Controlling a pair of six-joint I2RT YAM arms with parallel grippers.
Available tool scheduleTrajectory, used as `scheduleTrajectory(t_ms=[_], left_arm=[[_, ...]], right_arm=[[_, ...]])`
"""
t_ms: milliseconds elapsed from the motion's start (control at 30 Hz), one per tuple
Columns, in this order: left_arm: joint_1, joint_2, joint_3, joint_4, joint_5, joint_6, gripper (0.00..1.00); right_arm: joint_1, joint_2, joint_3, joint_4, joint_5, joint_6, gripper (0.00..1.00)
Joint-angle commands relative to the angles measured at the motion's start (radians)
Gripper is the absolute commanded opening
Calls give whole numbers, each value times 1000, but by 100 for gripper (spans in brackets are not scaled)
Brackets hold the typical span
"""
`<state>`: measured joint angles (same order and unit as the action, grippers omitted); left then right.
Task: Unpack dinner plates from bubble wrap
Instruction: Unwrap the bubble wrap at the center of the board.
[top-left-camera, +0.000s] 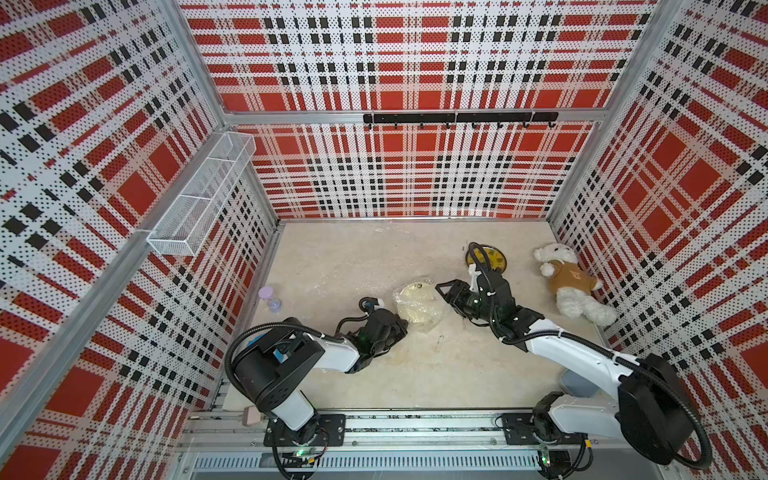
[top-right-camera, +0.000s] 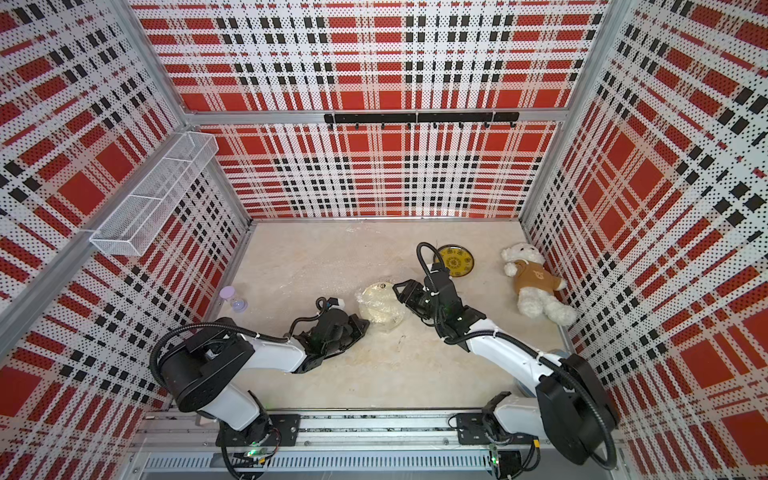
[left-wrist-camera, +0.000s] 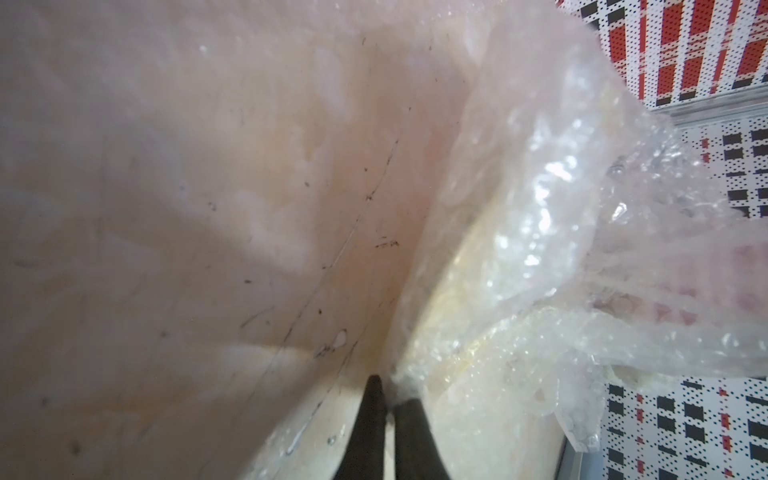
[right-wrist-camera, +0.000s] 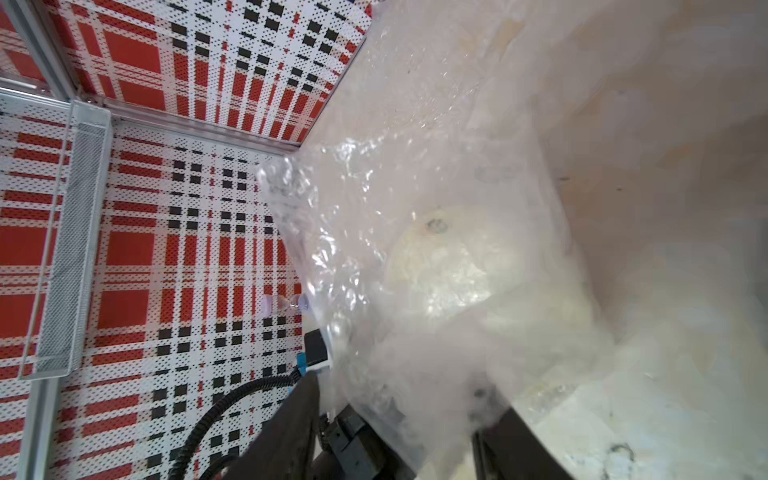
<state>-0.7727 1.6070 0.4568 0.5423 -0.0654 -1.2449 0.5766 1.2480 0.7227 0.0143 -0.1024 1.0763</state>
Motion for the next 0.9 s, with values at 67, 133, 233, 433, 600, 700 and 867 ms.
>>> scheduleTrajectory(t_ms=[67,133,233,433,600,700,867], left_arm=[[6,-27,34,-12,25,-69,10],[5,-27,40,-13,29,-70,12],[6,-22,39,-12,30,-73,18],[7,-37,29,-12,21,-72,29],[9,-80,21,-34,21,-50,43],[9,-146,40,-132,15,-3,53],[40,-258,118,-381,12,127,73]], right_arm=[[-79,-26,53,-194,51,-115,64],[-106,-25,60,-211,43,-143,65],[-125,-27,98,-285,83,-202,67],[-158,-33,186,-384,114,-306,69],[-159,-9,302,-438,86,-447,70],[-159,50,368,-468,5,-490,70],[-122,127,422,-541,8,-529,71]])
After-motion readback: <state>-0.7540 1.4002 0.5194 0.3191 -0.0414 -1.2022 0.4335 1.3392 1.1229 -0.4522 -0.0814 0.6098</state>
